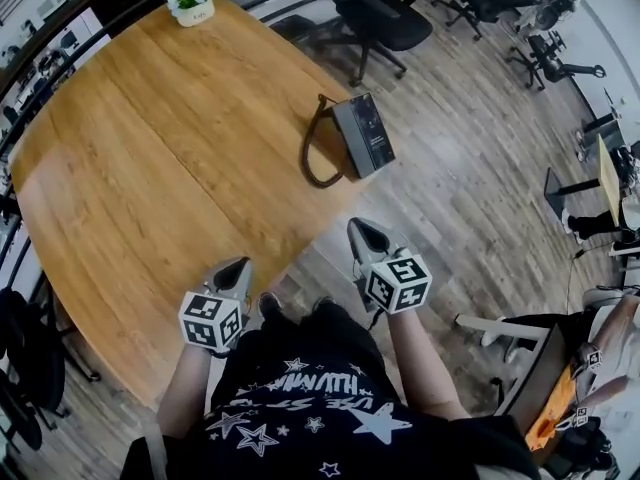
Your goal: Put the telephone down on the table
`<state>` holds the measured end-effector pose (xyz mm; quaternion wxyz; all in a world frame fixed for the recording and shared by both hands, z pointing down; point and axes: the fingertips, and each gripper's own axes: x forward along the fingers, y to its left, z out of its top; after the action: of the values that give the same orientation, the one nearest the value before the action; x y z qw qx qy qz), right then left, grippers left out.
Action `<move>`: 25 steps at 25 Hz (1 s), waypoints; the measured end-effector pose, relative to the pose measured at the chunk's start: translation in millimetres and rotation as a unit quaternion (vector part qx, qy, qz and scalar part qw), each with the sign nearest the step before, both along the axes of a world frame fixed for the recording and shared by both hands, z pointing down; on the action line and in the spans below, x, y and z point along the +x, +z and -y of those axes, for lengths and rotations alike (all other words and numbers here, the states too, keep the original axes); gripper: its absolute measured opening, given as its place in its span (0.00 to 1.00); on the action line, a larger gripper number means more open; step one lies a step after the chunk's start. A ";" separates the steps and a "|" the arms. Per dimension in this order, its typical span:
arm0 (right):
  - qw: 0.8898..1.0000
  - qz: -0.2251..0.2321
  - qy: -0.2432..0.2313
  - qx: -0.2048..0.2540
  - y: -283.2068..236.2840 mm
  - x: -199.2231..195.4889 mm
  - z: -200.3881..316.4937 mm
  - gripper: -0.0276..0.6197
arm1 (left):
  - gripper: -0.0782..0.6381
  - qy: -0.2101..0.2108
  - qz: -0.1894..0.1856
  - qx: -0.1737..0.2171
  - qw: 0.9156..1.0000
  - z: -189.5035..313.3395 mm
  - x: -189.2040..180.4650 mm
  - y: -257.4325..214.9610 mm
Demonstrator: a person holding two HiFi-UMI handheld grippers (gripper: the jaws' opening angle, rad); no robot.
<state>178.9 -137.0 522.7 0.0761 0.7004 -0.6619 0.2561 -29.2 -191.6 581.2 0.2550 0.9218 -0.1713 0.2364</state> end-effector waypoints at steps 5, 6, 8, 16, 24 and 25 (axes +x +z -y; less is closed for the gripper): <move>1.000 0.012 -0.008 0.001 3.6 -18.0 1.7 0.04 | 0.11 0.002 0.005 0.003 1.000 -7.0 1.5 2.9; 1.000 0.016 -0.012 0.000 5.3 -22.9 1.2 0.04 | 0.11 0.008 0.009 0.010 1.000 -10.5 3.4 2.7; 0.999 0.023 -0.022 -0.005 10.8 -34.3 -3.0 0.04 | 0.11 0.021 0.014 0.022 0.999 -19.3 8.4 1.6; 0.999 0.039 -0.027 -0.014 24.6 -60.5 -56.7 0.04 | 0.11 0.038 0.010 0.028 0.999 -70.1 14.9 -10.3; 0.999 0.024 -0.023 0.008 -0.9 -64.7 -120.4 0.04 | 0.11 0.000 0.003 0.022 1.000 -121.0 -11.1 -25.8; 0.999 0.019 -0.022 0.013 -6.3 -63.8 -126.1 0.04 | 0.11 -0.001 -0.001 0.025 1.000 -125.7 -11.4 -30.2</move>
<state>115.1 -10.9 516.4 0.0599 0.6812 -0.6821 0.2591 -40.6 -65.9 551.1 0.2320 0.9281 -0.1774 0.2308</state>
